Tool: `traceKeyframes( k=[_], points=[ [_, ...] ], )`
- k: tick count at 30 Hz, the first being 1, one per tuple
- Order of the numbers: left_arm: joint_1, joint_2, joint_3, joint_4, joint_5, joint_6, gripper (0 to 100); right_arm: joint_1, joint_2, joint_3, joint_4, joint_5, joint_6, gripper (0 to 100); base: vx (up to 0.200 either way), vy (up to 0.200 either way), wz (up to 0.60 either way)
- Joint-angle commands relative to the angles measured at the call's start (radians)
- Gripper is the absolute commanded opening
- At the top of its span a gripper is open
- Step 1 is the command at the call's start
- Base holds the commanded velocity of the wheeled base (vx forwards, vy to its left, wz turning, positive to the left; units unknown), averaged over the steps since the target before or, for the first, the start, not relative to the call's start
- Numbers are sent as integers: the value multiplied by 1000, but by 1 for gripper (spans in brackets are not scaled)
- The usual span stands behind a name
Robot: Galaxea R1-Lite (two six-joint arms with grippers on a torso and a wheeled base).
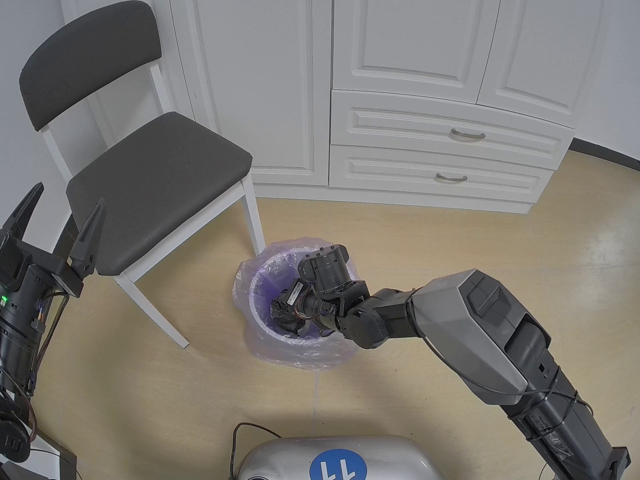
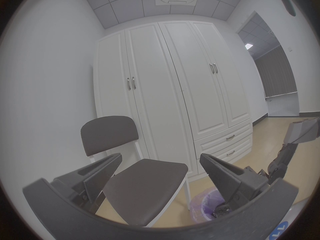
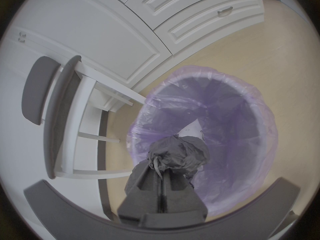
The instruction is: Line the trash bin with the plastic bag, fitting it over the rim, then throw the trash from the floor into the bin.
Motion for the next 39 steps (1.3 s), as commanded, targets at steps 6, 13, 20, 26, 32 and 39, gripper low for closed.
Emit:
traceKeyframes(
  k=[6,13,20,26,32,39],
  points=[
    [-1,-1,0,0,0,0,100,2,48,0,1,-28,-33,0,0,0,0],
    [0,-1,0,0,0,0,100,3,60,0,22,-30,-51,0,0,0,0],
    [0,1,2,1,2,0,100,-6,79,0,15,-41,-83,0,0,0,0],
    [0,-2,0,0,2,0,100,-4,31,0,21,-51,-66,0,0,0,0],
    [0,-2,-1,0,2,0,100,-24,-12,0,25,-50,-54,0,0,0,0],
    [0,-2,-1,0,2,0,100,-75,-1,0,13,-39,-59,0,0,0,0]
  ],
)
